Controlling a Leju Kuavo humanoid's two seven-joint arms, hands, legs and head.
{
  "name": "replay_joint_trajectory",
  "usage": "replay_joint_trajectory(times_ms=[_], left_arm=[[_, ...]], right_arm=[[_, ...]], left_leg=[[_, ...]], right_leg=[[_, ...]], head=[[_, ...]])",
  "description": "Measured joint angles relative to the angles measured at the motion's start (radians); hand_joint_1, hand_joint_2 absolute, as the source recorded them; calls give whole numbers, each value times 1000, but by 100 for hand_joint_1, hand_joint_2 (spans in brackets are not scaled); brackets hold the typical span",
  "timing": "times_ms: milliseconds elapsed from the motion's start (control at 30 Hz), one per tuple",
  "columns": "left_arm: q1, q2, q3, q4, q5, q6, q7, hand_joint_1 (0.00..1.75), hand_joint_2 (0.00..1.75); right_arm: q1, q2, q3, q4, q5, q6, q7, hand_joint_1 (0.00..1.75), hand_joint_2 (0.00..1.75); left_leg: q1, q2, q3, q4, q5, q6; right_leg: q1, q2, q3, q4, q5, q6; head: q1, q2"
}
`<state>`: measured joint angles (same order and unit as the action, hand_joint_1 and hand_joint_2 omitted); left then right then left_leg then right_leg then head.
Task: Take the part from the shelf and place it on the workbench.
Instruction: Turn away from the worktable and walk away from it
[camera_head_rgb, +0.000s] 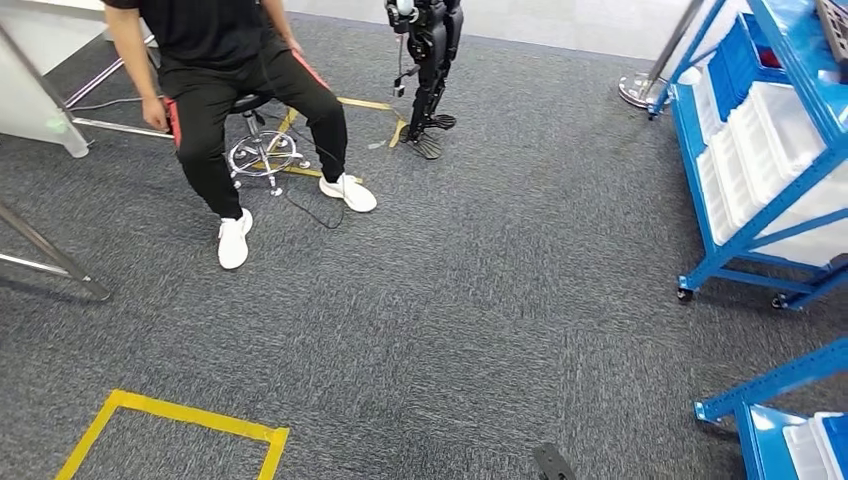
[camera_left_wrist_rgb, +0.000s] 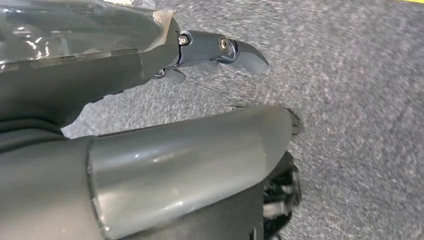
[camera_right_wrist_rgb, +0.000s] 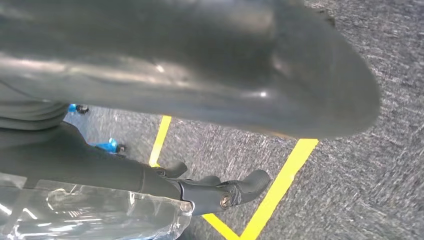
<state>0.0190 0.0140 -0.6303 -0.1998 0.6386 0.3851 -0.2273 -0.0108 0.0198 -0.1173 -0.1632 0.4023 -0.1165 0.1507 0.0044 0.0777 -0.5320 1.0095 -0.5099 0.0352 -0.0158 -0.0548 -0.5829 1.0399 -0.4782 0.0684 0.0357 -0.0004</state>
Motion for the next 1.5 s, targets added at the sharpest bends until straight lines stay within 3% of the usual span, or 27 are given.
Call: replay_joint_trajectory(times_ms=[67,133,200,267,333,367,400,467,500,567,633,700,767,833,867,900,967,1000,1067,1133,1200,1267,1333,1367,1400,1433,1500], left_arm=[[-3,1,-1,0,-6,-4,1,0,0],[-7,2,-2,0,-9,-6,3,0,0],[-9,2,-2,0,-10,-8,3,0,0],[-8,2,-3,2,-10,-10,4,0,0],[-5,2,-3,4,-10,-12,4,0,0],[-3,2,-3,5,-10,-13,4,0,0],[-3,3,-3,5,-10,-15,4,0,0],[-3,4,-3,6,-10,-18,2,0,0],[-3,5,-3,6,-10,-20,1,0,0],[-3,7,-4,6,-11,-23,-1,0,0],[-4,10,-4,6,-12,-26,-2,0,0],[-5,12,-4,6,-13,-31,-3,0,0],[-3,14,-4,6,-13,-34,-3,0,0],[0,16,-4,6,-13,-35,-3,0,0],[1,16,-4,6,-13,-35,-3,0,0],[1,17,-4,6,-13,-35,-3,0,0],[0,17,-4,6,-13,-35,-3,0,0],[0,18,-4,6,-13,-35,-3,0,0],[1,21,-4,6,-13,-35,-3,0,0],[-1,23,-4,5,-13,-35,-3,0,0],[-3,23,-4,5,-13,-36,-3,0,0],[-1,23,-6,5,-13,-38,-3,0,0],[3,23,-9,5,-13,-41,-3,0,0],[3,23,-10,5,-13,-41,-3,0,0],[4,23,-11,5,-14,-42,-3,0,0],[3,23,-11,5,-16,-43,-3,0,0],[2,24,-13,5,-21,-46,-3,0,0]], right_arm=[[1,-1,-2,0,-7,1,-3,0,0],[5,-2,-5,0,-11,1,-6,0,0],[8,-1,-6,0,-12,1,-8,0,0],[7,-2,-7,0,-12,1,-9,0,0],[8,-3,-7,0,-12,1,-12,0,0],[9,-3,-7,0,-12,1,-14,0,0],[11,-3,-8,0,-13,1,-18,0,0],[11,-2,-8,0,-14,1,-25,0,0],[10,-3,-9,0,-16,1,-27,0,0],[11,-5,-12,0,-21,1,-27,0,0],[14,-7,-15,0,-26,1,-28,0,0],[17,-7,-16,0,-27,4,-29,0,0],[14,-9,-16,0,-26,7,-30,0,0],[13,-11,-16,0,-27,9,-32,0,0],[15,-12,-17,0,-27,10,-32,0,0],[16,-12,-18,0,-28,11,-33,0,0],[17,-14,-22,0,-31,12,-37,0,0],[16,-15,-24,0,-33,12,-39,0,0],[14,-15,-28,0,-34,13,-43,0,0],[16,-15,-31,0,-35,13,-45,0,0],[19,-15,-33,1,-36,12,-46,0,0],[19,-16,-36,1,-40,12,-47,0,0],[19,-16,-39,1,-43,11,-47,0,0],[20,-16,-39,1,-44,11,-47,0,0],[21,-16,-40,1,-45,11,-47,0,0],[22,-16,-40,1,-46,11,-47,0,0],[22,-16,-42,1,-48,11,-47,0,0]], left_leg=[[-4,17,6,-2,-4,-11],[-1,25,13,-2,-11,-22],[4,-12,-3,45,-48,-31],[7,-63,-60,169,-116,-34],[7,-79,-118,277,-151,-36],[8,-81,-127,284,-139,-37],[10,-83,-113,246,-105,-37],[19,-124,-55,108,-28,-38],[23,-145,-32,54,-5,-37],[21,-163,-21,21,0,-32],[16,-140,-20,17,5,-17],[14,-115,-16,7,11,0],[11,-84,-13,2,13,10],[7,-54,-14,3,12,12],[7,-42,-14,3,10,12],[7,-30,-12,3,9,10],[5,-9,-6,3,4,2],[2,0,-2,3,-1,-4],[-3,17,7,3,-8,-16],[0,30,15,0,-13,-27],[7,-1,8,27,-38,-36],[10,-57,-41,134,-102,-40],[9,-79,-112,267,-156,-38],[9,-81,-133,297,-157,-37],[9,-81,-136,290,-137,-35],[10,-84,-120,246,-101,-32],[14,-120,-61,110,-25,-29]], right_leg=[[8,-9,13,-32,8,-15],[5,14,13,-37,13,-29],[-5,34,20,-43,19,-47],[-7,55,22,-45,21,-57],[-4,81,22,-44,21,-59],[-3,95,23,-43,21,-59],[-3,109,25,-43,21,-59],[-2,137,25,-37,19,-55],[0,149,22,-32,18,-52],[2,168,10,-28,17,-40],[-2,184,-2,-29,20,-27],[-1,150,-26,11,0,-23],[2,90,-85,132,-56,-30],[0,68,-145,252,-100,-30],[-2,65,-151,266,-100,-24],[-5,60,-135,237,-85,-15],[-10,26,-58,96,-34,1],[-10,2,-22,32,-12,3],[-4,-23,8,-20,6,-8],[-2,0,5,-21,8,-25],[-9,23,6,-25,12,-41],[-10,45,10,-26,14,-55],[-4,71,10,-26,14,-63],[-2,85,11,-26,14,-64],[0,99,12,-25,14,-64],[1,113,14,-25,13,-63],[3,140,17,-23,13,-62]], head=[[-2,0],[-3,0],[-5,0],[-7,0],[-7,0],[-7,0],[-7,0],[-7,0],[-7,0],[-6,0],[-6,0],[-4,0],[-1,0],[1,0],[1,0],[1,0],[1,0],[1,0],[-1,0],[-3,0],[-6,0],[-9,0],[-9,0],[-9,0],[-9,0],[-9,0],[-9,0]])
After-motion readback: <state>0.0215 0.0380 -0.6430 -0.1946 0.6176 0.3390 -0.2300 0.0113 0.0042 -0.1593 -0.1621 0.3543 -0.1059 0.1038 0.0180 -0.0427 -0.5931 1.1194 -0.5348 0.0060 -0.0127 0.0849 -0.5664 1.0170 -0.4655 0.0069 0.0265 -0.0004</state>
